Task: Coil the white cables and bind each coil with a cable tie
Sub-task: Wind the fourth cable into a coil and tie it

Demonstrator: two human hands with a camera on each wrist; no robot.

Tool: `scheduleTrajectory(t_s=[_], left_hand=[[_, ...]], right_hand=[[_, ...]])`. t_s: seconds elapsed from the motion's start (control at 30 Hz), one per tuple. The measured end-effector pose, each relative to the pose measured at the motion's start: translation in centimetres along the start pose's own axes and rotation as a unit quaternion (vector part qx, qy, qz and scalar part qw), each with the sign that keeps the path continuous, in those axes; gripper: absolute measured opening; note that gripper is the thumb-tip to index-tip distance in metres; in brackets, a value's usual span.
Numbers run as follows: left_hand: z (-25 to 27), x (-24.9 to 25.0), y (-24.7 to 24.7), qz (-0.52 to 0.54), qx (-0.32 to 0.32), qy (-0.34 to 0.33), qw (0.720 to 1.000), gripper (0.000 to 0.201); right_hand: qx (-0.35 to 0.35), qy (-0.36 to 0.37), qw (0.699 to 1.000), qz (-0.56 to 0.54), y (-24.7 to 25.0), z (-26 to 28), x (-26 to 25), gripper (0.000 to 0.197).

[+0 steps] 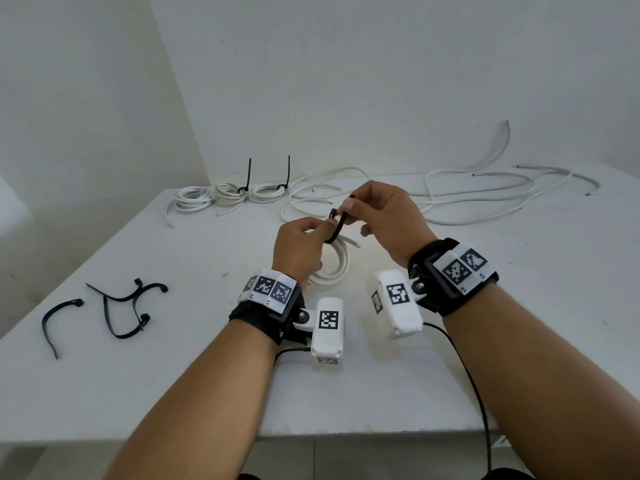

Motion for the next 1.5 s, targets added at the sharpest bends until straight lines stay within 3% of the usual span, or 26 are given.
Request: scheduleTrajectory(t_s=[0.1, 0.23, 0.43, 0.6, 0.77, 0.9, 1.3, 1.5], left_hand=[[0.0, 0.1, -0.1, -0.006, -0.005, -0.001, 1.0, 0.024], [0.2, 0.3, -0.6, -0.032, -0.038, -0.03, 0.998, 0.023], [0.3, 0.2, -0.8, -0.042, -0.069, -0.055, 0.995, 0.012], [-0.1, 0.1, 0.0, -0.052, -0.001, -0.047, 0.998, 0.014], [-0.4, -0.3, 0.8, -0.038, 0.032, -0.023, 0.998, 0.016], [0.0, 0.2, 0.5, -0.037, 0.016, -0.038, 0.998, 0.013], [-0.2, 0.8, 0.3, -0.088, -0.02, -0.107, 0.99, 0.013], [-0.2, 1.3, 0.1, -0.113, -0.073, -0.171, 0.976, 0.009]], right_hand=[[-0.027, -0.04, 0.996, -0.075, -0.3, 0.4, 0.0, 0.012], [-0.013, -0.056, 0.998, -0.007, -0.4, 0.4, 0.4, 0.011], [-0.037, -0.099, 0.994, 0.0, -0.2, 0.3, 0.9, 0.011], [-0.043, -0.105, 0.993, 0.023, -0.7, 0.3, 1.3, 0.019], [-0.063, -0.119, 0.99, -0.052, -1.0, 0.6, 0.9, 0.022], [-0.064, -0.109, 0.991, -0.049, -1.2, 0.7, 0.9, 0.009], [-0.023, -0.073, 0.997, -0.017, -0.9, 0.4, 0.8, 0.006], [-0.09, -0.151, 0.981, -0.079, -0.3, 0.3, 1.3, 0.013]])
Point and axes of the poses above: each hand's wrist, its own z-axis away from the middle knuckle, its own y-axis out of the back of the hand, x = y × z, the point moved 5 cm from there along -z, towards the middle knuckle, and after that the axes turned 9 degrees about -y, right-handed, at the moved point
